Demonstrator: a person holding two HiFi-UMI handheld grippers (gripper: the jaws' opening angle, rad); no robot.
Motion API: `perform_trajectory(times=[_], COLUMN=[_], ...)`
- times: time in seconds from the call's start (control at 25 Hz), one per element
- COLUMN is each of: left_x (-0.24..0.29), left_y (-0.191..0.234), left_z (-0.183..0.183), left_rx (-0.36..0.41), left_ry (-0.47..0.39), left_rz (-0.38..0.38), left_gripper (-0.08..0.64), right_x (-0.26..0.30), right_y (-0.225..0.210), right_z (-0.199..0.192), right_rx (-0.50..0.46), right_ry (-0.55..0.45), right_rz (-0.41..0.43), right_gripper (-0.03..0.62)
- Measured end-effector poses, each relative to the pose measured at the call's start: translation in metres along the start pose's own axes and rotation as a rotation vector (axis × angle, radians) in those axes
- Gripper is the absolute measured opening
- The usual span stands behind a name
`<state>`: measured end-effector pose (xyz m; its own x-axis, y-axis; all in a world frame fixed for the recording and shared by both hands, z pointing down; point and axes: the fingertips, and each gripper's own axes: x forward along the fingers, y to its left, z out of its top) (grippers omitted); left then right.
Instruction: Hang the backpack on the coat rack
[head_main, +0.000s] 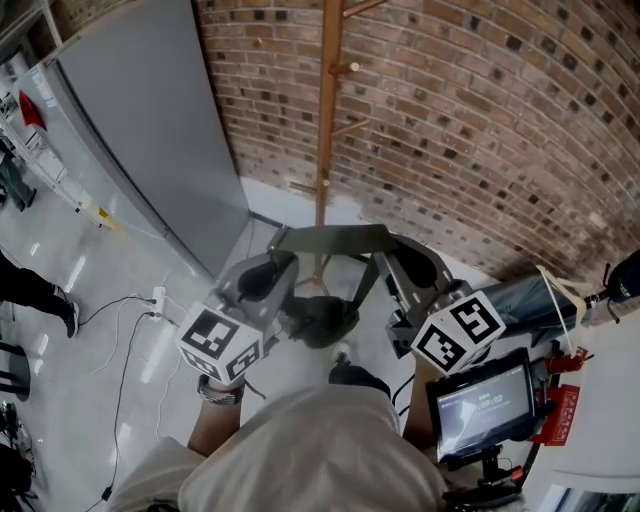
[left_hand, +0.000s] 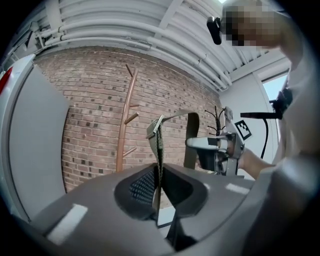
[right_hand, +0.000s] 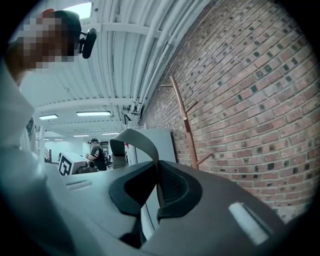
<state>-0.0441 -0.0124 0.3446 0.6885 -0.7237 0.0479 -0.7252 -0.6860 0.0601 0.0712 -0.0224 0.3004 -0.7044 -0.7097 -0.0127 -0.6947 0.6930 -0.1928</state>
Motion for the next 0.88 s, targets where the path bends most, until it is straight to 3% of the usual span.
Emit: perform_trajectory(times=[0.52, 0.88], left_x=[0.076, 0.096], left_y=[0.039, 0.062], left_z=[0.003, -0.010], left_rx=[-0.051, -0.073], left_ry=[0.016, 0.011], left_rz=[0.108, 0.186], left_gripper=[0.015, 0.015], right_x=[0.039, 0.063], right_y=[-0.082, -0.108], right_z=[0.009, 0.000], right_rx=[0.025, 0.007], right_ry=[0.060, 0.105], right_rz=[0.065, 0.122], right_gripper=[0.008, 0.008])
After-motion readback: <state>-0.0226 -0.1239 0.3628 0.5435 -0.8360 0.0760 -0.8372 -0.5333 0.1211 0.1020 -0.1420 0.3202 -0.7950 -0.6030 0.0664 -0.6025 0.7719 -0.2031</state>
